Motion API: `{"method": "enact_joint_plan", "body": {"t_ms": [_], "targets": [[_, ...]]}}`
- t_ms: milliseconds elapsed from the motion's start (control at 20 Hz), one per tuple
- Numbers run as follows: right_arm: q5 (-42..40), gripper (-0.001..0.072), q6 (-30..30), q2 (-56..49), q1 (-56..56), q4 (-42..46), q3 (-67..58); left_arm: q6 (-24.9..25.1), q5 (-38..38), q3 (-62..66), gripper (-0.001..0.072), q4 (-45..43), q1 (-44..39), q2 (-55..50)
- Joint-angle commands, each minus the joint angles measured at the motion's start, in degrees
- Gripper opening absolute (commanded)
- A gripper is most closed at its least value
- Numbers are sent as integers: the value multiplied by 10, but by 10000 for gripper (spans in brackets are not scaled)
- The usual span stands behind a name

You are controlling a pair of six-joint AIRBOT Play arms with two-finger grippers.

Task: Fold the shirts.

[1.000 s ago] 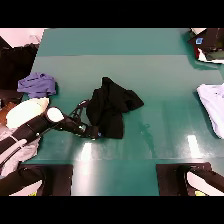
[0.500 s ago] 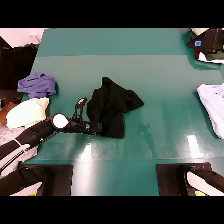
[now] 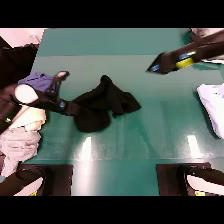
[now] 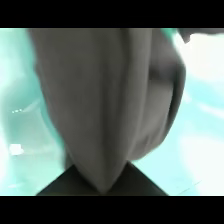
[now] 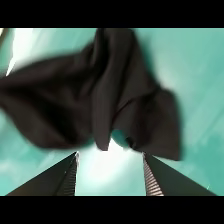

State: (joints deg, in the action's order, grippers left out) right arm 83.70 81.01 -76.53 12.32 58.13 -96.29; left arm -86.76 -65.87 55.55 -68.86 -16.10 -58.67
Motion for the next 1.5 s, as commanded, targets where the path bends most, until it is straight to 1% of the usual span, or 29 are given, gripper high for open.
{"method": "enact_joint_plan", "body": {"t_ms": [0,150,350,450,600,1000,1050,1100,1150,1300,1350,1450], "targets": [[-20,464,2,-107,96,3,0,17,-86,65,24,-80,33,8],[-68,465,2,-200,143,-5,0,17,-88,70,24,-86,33,8],[-101,465,2,-266,181,-79,0,17,-87,70,25,-86,33,8],[-125,464,2,-274,191,-110,-1,17,-86,70,25,-86,33,7],[-169,455,2,-274,203,-104,-1,17,-80,70,25,-86,33,7],[-178,440,11,-294,207,-87,0,16,-82,70,25,-83,33,7],[-181,424,10,-294,207,-85,0,16,-82,70,25,-83,33,7],[-186,299,10,-294,207,-85,0,16,-82,70,25,-83,33,7],[-187,10,10,-293,207,-85,-1,16,-81,70,25,-83,33,7],[-186,18,9,-275,197,-81,-2,17,-76,76,24,-90,33,7],[-186,17,9,-259,188,-68,-2,17,-82,89,24,-104,33,7],[-180,16,10,-202,160,-10,-3,17,-106,147,24,-147,33,7]]}}
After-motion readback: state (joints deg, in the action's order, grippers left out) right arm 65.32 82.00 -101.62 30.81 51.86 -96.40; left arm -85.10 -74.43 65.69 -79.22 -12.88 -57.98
